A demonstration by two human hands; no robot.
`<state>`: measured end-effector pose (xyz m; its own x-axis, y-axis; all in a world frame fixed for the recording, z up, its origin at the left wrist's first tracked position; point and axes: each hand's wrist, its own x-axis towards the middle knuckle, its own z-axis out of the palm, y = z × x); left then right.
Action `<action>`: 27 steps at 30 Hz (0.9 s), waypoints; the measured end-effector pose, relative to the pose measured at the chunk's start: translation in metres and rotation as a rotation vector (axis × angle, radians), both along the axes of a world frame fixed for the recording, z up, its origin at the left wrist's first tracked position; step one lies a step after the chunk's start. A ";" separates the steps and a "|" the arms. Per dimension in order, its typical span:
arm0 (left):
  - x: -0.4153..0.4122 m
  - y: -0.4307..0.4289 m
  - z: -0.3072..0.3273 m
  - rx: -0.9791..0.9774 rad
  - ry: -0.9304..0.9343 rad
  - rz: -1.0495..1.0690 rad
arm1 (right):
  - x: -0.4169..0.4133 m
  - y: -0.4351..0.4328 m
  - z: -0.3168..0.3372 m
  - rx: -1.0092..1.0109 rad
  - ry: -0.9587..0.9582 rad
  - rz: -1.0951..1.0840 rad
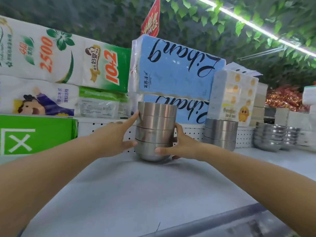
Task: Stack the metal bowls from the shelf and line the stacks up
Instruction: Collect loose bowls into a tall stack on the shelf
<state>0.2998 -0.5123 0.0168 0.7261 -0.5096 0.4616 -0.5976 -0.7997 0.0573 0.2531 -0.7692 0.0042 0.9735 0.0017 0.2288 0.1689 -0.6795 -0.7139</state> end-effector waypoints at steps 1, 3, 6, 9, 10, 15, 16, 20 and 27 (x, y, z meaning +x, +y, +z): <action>0.004 0.004 -0.002 0.077 -0.068 0.034 | 0.005 -0.002 0.001 -0.004 0.007 0.013; 0.010 0.011 -0.004 0.187 -0.149 0.085 | 0.015 -0.003 0.002 -0.015 0.021 0.032; 0.016 0.014 -0.006 0.240 -0.187 0.116 | 0.025 -0.006 0.002 -0.027 0.032 0.048; 0.020 0.013 -0.008 0.212 -0.171 0.118 | 0.027 -0.009 -0.003 0.015 0.014 0.073; 0.021 0.012 -0.008 0.200 -0.164 0.116 | 0.028 -0.010 -0.005 0.034 0.002 0.079; 0.018 0.007 -0.011 0.101 -0.064 0.058 | 0.031 -0.012 -0.010 0.067 -0.019 0.080; 0.018 0.006 -0.011 0.081 -0.051 0.045 | 0.031 -0.012 -0.009 0.062 -0.017 0.075; 0.014 0.006 -0.011 0.028 -0.027 0.021 | 0.022 -0.009 -0.009 -0.106 -0.049 0.037; -0.003 0.020 -0.002 0.065 -0.068 -0.005 | -0.009 -0.002 0.004 -0.454 0.011 -0.109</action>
<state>0.2969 -0.4927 0.0151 0.6915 -0.5436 0.4757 -0.6022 -0.7975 -0.0361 0.2443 -0.7717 0.0087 0.9759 -0.0034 0.2183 0.0731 -0.9370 -0.3416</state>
